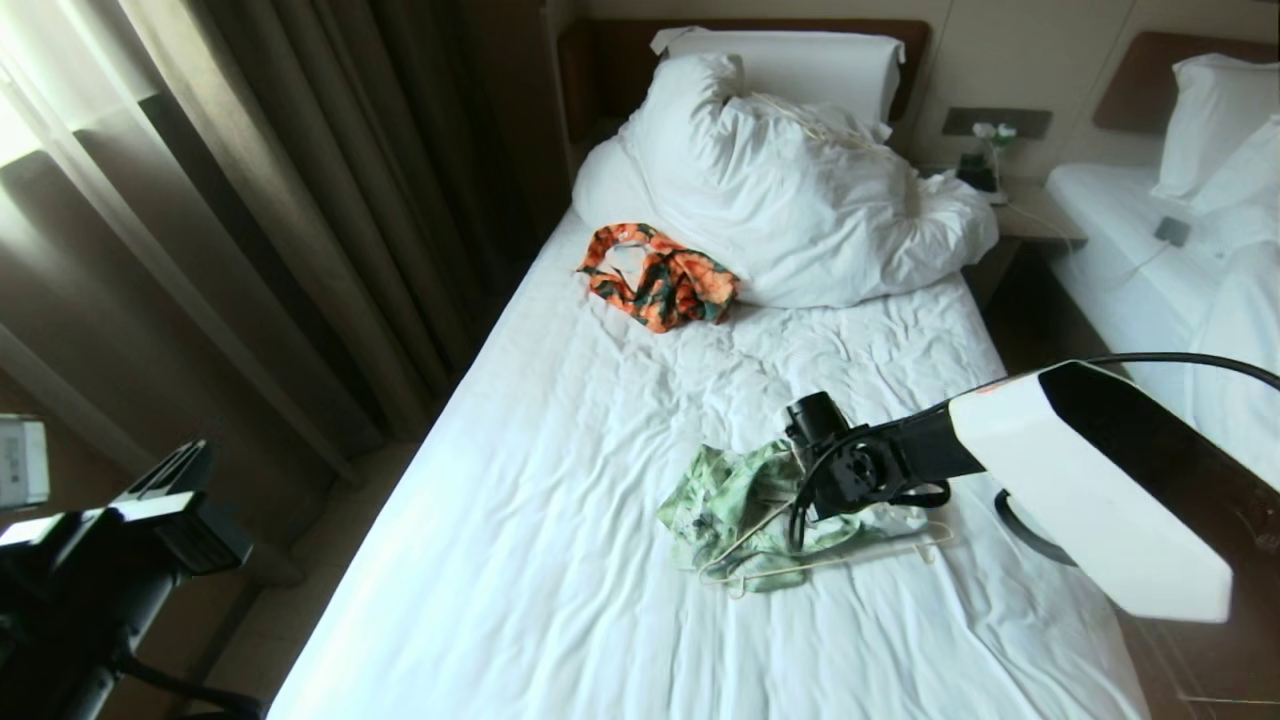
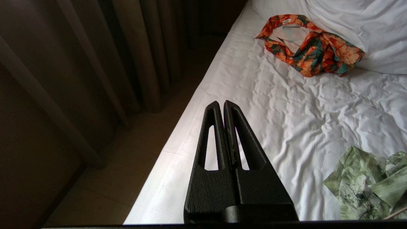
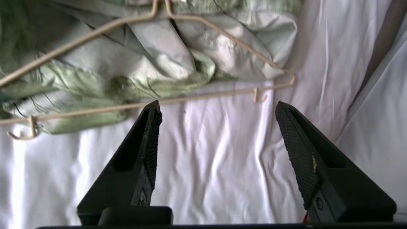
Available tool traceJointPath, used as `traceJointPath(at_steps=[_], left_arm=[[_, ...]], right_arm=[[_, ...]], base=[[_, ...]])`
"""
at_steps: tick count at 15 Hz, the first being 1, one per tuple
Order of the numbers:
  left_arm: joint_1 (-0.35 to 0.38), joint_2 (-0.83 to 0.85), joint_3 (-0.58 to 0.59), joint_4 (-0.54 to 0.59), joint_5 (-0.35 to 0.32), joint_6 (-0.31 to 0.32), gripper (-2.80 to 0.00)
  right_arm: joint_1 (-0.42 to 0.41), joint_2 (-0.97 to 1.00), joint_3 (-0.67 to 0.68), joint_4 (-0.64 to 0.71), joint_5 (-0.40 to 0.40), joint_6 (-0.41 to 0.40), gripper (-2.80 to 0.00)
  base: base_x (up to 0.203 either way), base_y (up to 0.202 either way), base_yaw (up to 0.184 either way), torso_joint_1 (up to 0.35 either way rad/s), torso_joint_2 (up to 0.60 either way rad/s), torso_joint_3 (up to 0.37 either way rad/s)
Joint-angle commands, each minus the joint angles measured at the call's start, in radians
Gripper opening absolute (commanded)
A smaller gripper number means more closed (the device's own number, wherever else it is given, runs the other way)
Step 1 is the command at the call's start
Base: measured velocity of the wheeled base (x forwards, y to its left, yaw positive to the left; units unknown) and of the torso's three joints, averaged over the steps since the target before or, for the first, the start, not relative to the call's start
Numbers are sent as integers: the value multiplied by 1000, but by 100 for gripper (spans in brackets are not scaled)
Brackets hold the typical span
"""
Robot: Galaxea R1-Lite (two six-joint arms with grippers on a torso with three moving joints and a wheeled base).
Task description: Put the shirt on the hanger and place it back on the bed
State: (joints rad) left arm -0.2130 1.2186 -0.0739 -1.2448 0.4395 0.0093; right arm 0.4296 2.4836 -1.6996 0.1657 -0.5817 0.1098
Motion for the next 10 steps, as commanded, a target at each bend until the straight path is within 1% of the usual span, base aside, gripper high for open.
traceJointPath(at_steps=[1, 3, 5, 7, 9, 10], left_arm=[[0, -163, -34, 115, -4, -1, -280], [-1, -266, -89, 240, -45, -3, -280], [-8, -352, -155, 375, -77, -4, -280], [-22, -443, -182, 489, -106, -4, -280], [-23, -495, -198, 616, -110, -9, -280], [-7, -498, -211, 642, -81, -19, -280]], right_arm=[[4, -169, 180, -6, -7, 30, -280], [5, -303, 309, -37, -9, 58, -280], [14, -441, 401, -50, -10, 69, -280], [27, -606, 502, -54, -10, 74, -280], [36, -781, 597, -56, -11, 77, -280], [38, -859, 632, -54, -11, 77, -280]], base=[[0, 0, 0, 0, 0, 0], [0, 0, 0, 0, 0, 0], [0, 0, 0, 0, 0, 0], [0, 0, 0, 0, 0, 0], [0, 0, 0, 0, 0, 0], [0, 0, 0, 0, 0, 0]])
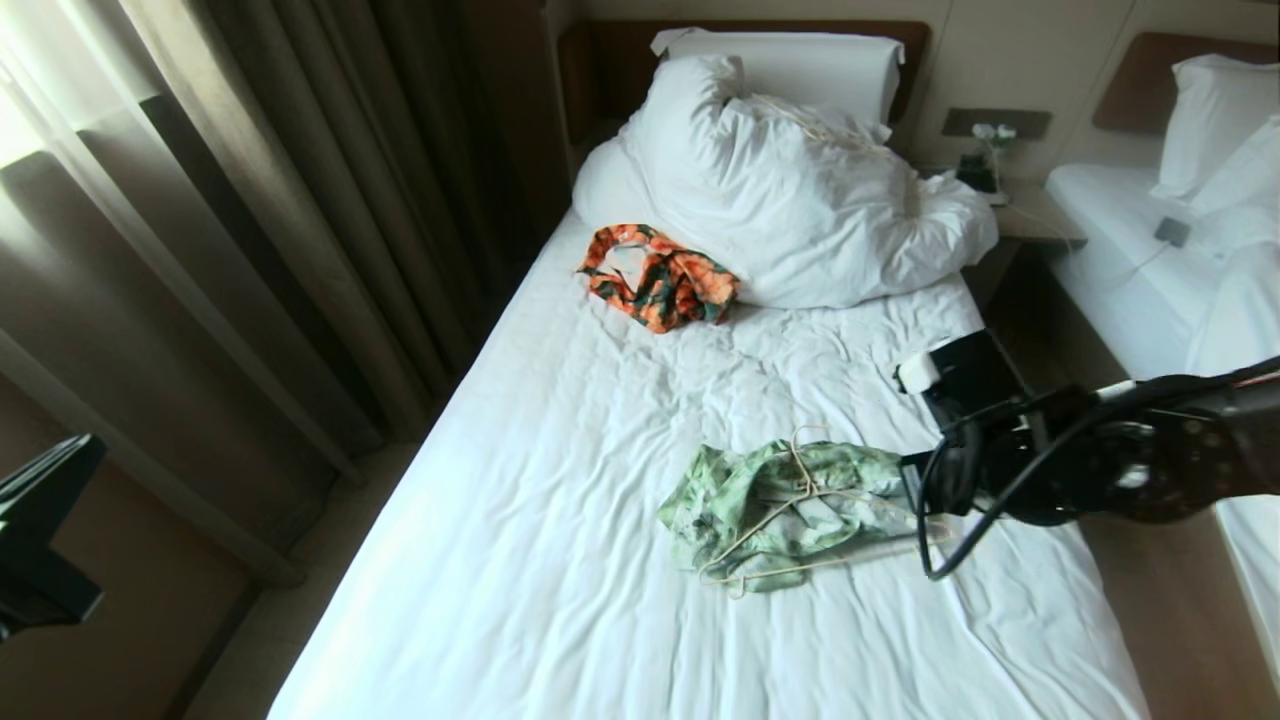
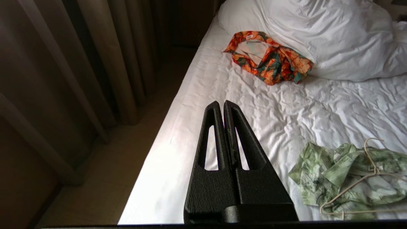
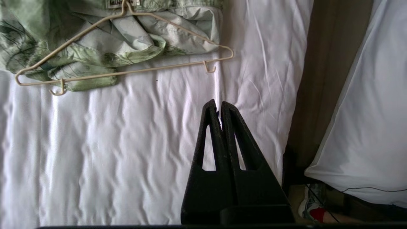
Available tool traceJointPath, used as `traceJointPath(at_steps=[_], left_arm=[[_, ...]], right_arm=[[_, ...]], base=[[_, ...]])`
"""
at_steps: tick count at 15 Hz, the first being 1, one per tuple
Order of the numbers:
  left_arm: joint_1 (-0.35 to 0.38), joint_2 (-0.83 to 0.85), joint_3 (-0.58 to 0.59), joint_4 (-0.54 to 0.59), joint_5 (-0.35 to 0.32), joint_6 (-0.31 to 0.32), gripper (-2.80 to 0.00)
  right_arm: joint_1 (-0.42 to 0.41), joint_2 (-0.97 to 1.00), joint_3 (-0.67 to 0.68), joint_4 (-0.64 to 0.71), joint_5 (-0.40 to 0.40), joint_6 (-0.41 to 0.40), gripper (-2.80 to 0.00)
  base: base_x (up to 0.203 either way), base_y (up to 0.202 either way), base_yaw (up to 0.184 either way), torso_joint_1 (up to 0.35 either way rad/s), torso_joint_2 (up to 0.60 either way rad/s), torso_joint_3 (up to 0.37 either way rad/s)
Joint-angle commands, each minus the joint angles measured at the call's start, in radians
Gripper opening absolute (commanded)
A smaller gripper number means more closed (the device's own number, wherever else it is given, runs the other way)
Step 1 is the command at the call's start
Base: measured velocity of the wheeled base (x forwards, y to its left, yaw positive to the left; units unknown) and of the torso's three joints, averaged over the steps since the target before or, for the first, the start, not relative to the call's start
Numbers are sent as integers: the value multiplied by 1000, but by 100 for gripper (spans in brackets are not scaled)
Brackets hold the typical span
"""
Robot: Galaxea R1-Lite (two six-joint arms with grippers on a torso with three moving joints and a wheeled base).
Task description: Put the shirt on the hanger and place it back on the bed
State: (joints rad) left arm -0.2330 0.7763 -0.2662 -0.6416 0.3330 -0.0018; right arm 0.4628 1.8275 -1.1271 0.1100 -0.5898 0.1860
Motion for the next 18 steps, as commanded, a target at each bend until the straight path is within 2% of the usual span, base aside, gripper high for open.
traceJointPath(at_steps=[1, 3, 7, 8, 10, 12, 14, 16, 18], left_arm=[[54, -69, -36, 64, 84, -16, -280], [99, -165, -54, 121, 130, -18, -280], [157, -422, -143, 459, 137, -19, -280], [166, -461, -151, 502, 137, -20, -280], [214, -519, -146, 523, 134, -18, -280], [225, -571, -117, 526, 132, -8, -280], [226, -643, -76, 527, 109, 19, -280], [227, -728, -21, 534, 41, 65, -280], [227, -776, 38, 580, -17, 111, -280]], right_arm=[[3, -297, 85, 13, -4, 2, -280], [-20, -494, 117, 63, -3, 6, -280], [-92, -880, 133, 261, -3, 58, -280], [-118, -965, 131, 323, -2, 78, -280], [-224, -1114, 127, 422, 2, 101, -280], [-315, -1239, 124, 473, 20, 110, -280], [-341, -1361, 131, 533, 69, 115, -280], [-357, -1472, 177, 577, 135, 116, -280], [-373, -1550, 279, 592, 160, 125, -280]], base=[[0, 0, 0, 0, 0, 0], [0, 0, 0, 0, 0, 0], [0, 0, 0, 0, 0, 0], [0, 0, 0, 0, 0, 0], [0, 0, 0, 0, 0, 0], [0, 0, 0, 0, 0, 0], [0, 0, 0, 0, 0, 0], [0, 0, 0, 0, 0, 0], [0, 0, 0, 0, 0, 0]])
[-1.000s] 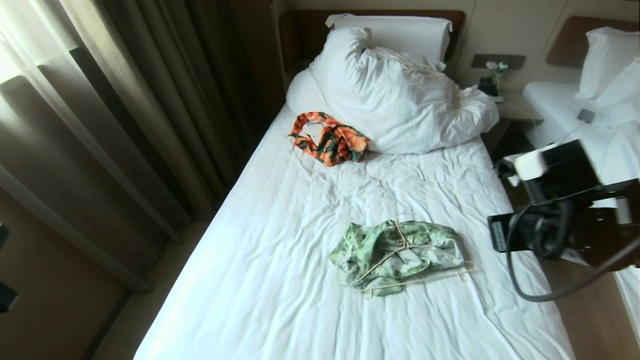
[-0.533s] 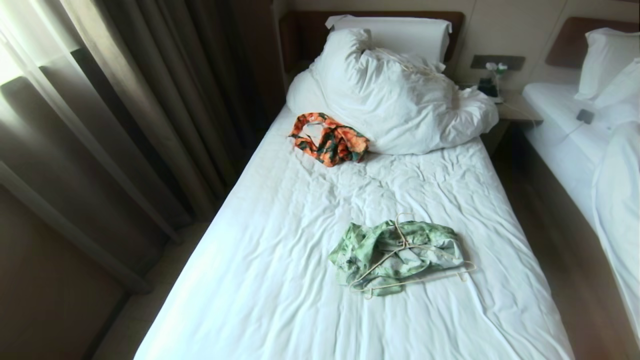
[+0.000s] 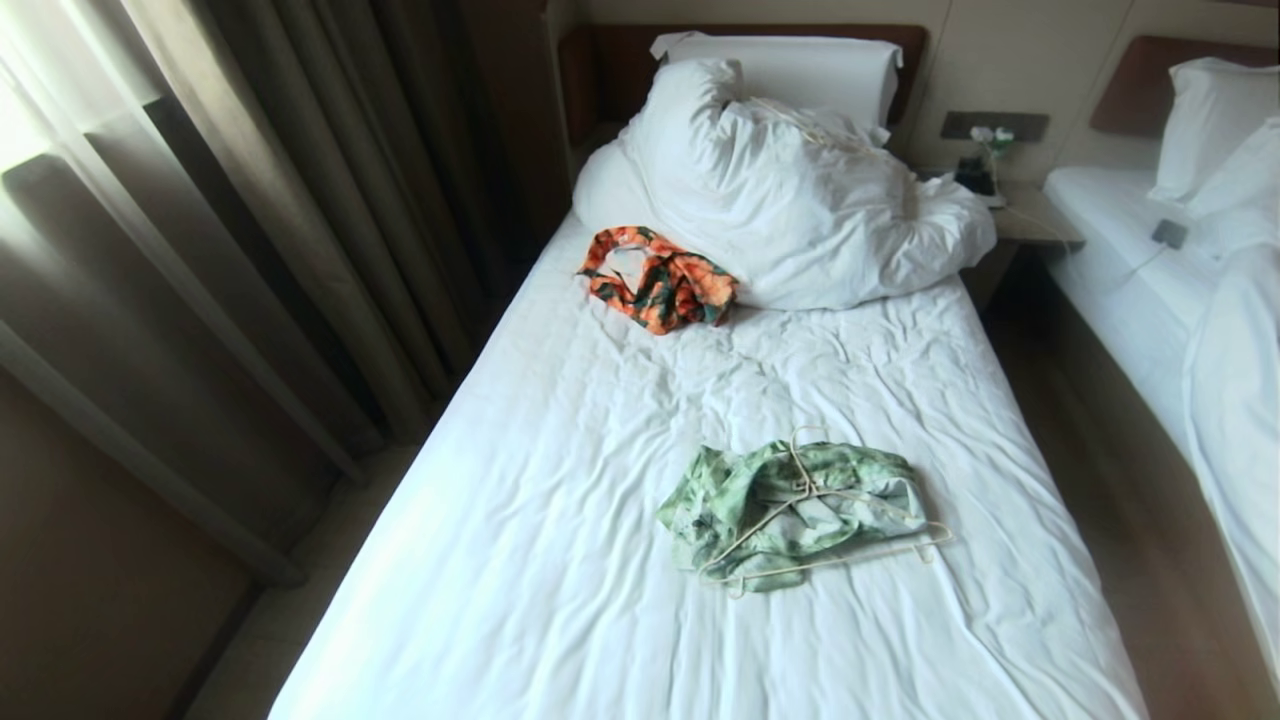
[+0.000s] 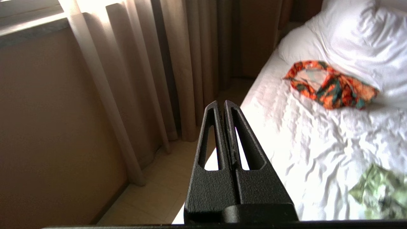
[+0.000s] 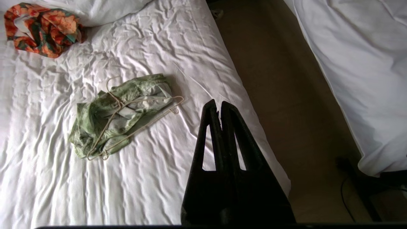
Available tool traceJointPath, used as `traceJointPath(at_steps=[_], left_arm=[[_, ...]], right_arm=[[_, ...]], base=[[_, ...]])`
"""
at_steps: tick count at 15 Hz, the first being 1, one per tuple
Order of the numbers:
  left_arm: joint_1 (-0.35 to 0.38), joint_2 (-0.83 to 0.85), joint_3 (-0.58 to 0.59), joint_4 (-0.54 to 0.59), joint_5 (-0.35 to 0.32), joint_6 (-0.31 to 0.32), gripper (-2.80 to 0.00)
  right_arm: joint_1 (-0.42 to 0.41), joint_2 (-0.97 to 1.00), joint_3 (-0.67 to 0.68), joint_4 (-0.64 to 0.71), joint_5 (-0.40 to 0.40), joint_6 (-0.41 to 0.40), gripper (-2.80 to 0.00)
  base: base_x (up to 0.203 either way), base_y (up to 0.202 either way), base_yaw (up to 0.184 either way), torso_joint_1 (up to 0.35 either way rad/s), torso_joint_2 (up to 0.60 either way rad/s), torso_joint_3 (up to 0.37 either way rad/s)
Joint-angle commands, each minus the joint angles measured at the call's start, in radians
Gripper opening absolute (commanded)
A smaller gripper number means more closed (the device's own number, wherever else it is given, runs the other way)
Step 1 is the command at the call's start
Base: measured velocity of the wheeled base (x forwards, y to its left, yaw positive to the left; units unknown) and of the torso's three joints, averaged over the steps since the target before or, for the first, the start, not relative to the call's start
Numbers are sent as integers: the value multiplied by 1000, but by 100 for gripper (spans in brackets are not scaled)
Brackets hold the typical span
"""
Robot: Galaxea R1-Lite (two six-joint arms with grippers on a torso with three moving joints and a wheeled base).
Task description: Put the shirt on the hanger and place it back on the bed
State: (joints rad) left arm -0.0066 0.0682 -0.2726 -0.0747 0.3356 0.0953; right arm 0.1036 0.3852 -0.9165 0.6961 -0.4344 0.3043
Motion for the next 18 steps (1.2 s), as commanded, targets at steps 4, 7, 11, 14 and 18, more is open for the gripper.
traceJointPath(at_steps=[4, 7, 11, 14, 18], left_arm=[[0, -68, 144, 13, -45, 6, -280], [0, -68, 224, 9, -124, 9, -280], [0, -68, 264, 12, -298, 48, -280], [0, -68, 272, 52, -370, 61, -280], [0, -68, 270, 79, -385, 58, -280]], right_arm=[[-99, -214, 251, -129, 156, -43, -280], [-108, -336, 463, -337, 294, -95, -280], [-110, -383, 732, -627, 396, -138, -280], [-110, -386, 855, -763, 447, -197, -280], [-111, -387, 918, -801, 444, -269, -280]], base=[[0, 0, 0, 0, 0, 0], [0, 0, 0, 0, 0, 0], [0, 0, 0, 0, 0, 0], [0, 0, 0, 0, 0, 0], [0, 0, 0, 0, 0, 0]])
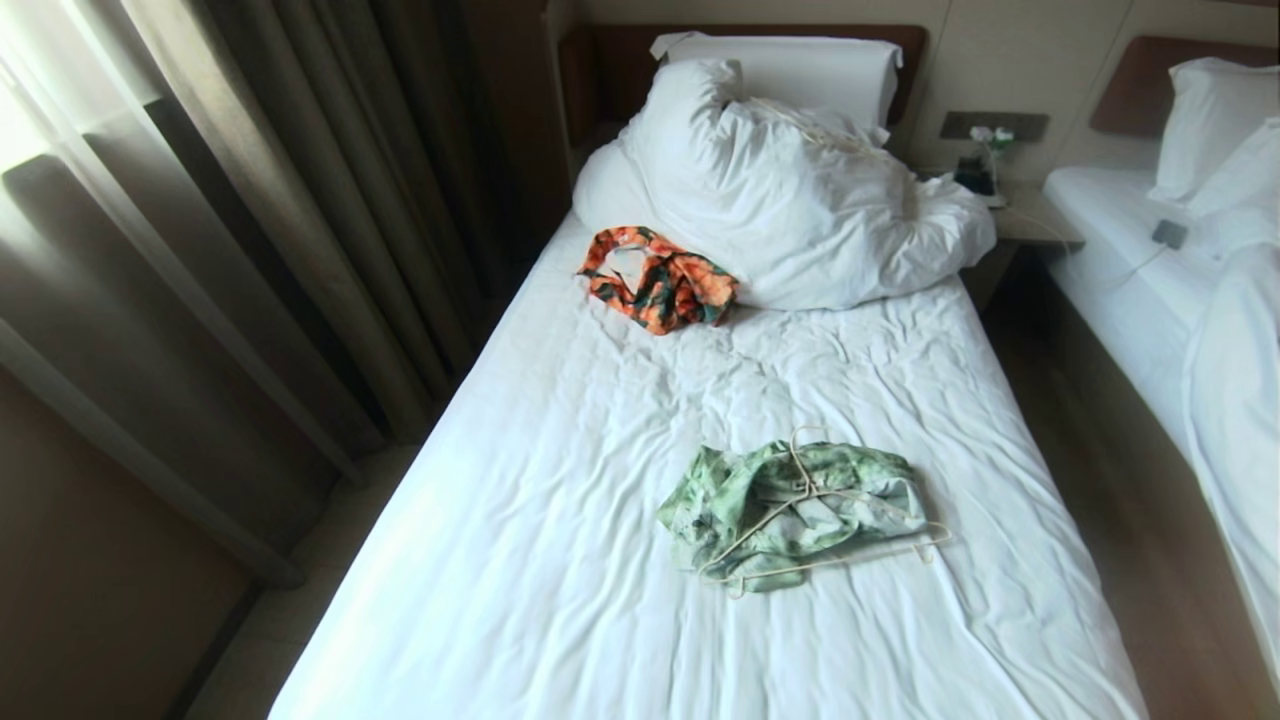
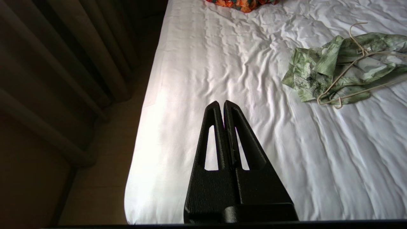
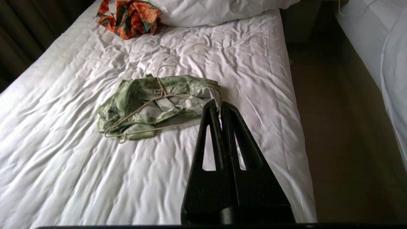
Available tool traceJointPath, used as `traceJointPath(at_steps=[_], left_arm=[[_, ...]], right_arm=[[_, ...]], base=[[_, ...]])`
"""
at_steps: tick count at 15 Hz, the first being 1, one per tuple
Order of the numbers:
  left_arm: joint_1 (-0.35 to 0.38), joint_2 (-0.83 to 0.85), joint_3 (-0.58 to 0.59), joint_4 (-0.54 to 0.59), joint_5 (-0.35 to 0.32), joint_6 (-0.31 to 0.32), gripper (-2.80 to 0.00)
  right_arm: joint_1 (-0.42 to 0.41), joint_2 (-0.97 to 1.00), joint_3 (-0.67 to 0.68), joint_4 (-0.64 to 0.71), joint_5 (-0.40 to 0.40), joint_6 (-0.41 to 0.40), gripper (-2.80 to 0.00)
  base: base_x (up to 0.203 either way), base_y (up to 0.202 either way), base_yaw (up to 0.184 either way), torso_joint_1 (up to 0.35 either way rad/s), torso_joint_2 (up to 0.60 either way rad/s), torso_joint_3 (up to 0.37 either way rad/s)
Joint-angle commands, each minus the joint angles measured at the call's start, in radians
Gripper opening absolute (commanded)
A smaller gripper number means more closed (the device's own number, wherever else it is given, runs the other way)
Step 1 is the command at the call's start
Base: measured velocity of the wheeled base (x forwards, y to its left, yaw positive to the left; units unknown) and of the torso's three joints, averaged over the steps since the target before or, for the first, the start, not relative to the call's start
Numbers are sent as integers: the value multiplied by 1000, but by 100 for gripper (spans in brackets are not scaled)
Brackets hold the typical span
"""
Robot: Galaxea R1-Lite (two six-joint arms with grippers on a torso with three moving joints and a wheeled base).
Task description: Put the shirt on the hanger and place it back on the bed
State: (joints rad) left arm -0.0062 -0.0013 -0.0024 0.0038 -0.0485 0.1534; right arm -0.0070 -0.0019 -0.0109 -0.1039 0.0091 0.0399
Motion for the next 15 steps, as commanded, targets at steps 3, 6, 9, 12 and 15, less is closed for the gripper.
traceJointPath(at_steps=[3, 6, 9, 12, 15], left_arm=[[0, 1, -2, 1, 2, -2, -280], [0, 1, -1, -1, 6, -8, -280], [0, 1, 1, -5, 10, -34, -280], [0, 1, 1, -3, 27, -109, -280], [0, 1, 1, -5, 58, -171, -280]], right_arm=[[-2, 0, 12, 86, 0, -70, -280], [-2, 0, 12, 105, 0, -61, -280], [-2, 0, 12, 105, 0, -58, -280], [-1, 0, 12, 106, 0, -57, -280], [-1, 0, 12, 107, 0, -57, -280]], base=[[0, 0, 0, 0, 0, 0], [0, 0, 0, 0, 0, 0], [0, 0, 0, 0, 0, 0], [0, 0, 0, 0, 0, 0], [0, 0, 0, 0, 0, 0]])
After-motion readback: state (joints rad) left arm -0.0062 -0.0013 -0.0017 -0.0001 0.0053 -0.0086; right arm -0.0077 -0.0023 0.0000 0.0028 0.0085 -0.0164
